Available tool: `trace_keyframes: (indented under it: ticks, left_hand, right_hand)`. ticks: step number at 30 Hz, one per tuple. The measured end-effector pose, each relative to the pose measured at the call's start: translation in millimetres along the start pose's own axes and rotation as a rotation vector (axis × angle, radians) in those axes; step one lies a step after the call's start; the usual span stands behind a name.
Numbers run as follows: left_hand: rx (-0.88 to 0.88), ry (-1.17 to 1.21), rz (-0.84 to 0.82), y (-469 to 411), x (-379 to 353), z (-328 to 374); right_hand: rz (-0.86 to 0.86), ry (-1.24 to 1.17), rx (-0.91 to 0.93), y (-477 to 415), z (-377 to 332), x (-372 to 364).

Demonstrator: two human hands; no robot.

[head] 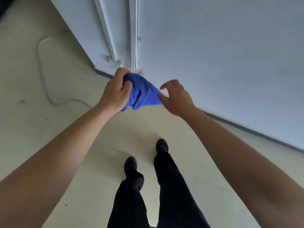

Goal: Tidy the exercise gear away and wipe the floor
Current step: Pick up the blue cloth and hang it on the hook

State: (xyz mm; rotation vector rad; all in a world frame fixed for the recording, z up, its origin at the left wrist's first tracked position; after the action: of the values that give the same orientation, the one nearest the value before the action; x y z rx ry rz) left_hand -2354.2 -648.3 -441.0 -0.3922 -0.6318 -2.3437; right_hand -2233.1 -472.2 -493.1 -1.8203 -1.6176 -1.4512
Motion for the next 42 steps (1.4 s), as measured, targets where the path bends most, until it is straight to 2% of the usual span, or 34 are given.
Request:
trace_keyframes:
  ticks: [2, 6, 11, 16, 21, 23, 29, 32, 34, 37, 42]
  left_hand:
    - [-0.097, -0.026, -0.080, 20.2, 13.1, 42.9]
    - [-0.266, -0.116, -0.260, 55.1, 22.0, 129.7]
    - [-0.453, -0.310, -0.331, 87.8, 3.7, 242.3]
    - [-0.564, -0.541, -0.389, 124.4, -59.2, 338.7]
    - [-0.751, -0.733, -0.435, 182.1, -187.4, 411.7]
    - [-0.781, -0.671, -0.462, 207.3, -247.1, 433.6]
    - [-0.926, -0.411, -0.608, 310.3, -443.2, 503.3]
    - [-0.989, -0.331, -0.718, 369.0, -537.5, 541.4]
    - [-1.019, -0.323, -0.801, 403.7, -590.8, 561.9]
    - [-1.094, -0.384, -0.929, 438.7, -670.1, 589.8]
    - [-1.136, -0.484, -1.032, 467.0, -800.4, 622.8]
  right_hand:
    - [0.019, -0.082, 0.039, 32.6, -22.0, 25.9]
    - [-0.013, -0.383, 0.004, 95.6, -54.8, 74.6]
    - [0.212, -0.378, -0.109, 190.1, -40.2, 160.6]
    - [0.485, -0.380, -0.295, 315.0, 37.1, 232.8]
    - [0.709, -0.428, -0.395, 465.7, 121.3, 257.5]
    - [0.761, -0.368, -0.485, 535.2, 159.1, 257.6]
    - [0.709, 0.121, -0.858, 759.9, 279.5, 246.6]
    - [0.782, 0.131, -0.980, 843.8, 333.8, 240.5]
    - [0.843, 0.122, -1.004, 884.0, 367.6, 235.1]
    - [0.907, 0.060, -0.919, 929.8, 417.2, 231.2]
    - [1.015, -0.231, -0.786, 967.7, 502.7, 237.7]
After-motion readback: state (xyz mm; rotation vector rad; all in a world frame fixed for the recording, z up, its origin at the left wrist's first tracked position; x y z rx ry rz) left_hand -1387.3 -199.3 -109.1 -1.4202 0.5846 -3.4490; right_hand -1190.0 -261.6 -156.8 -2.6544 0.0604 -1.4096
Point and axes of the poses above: each hand's wrist, its own y-axis away from the middle knuckle, its own x-axis out of the back of the hand, z = x × y, the point moved 4 cm from there along -y, towards the middle knuckle, and after that the axes turned 9 degrees about -z, right-handed, at the moved point
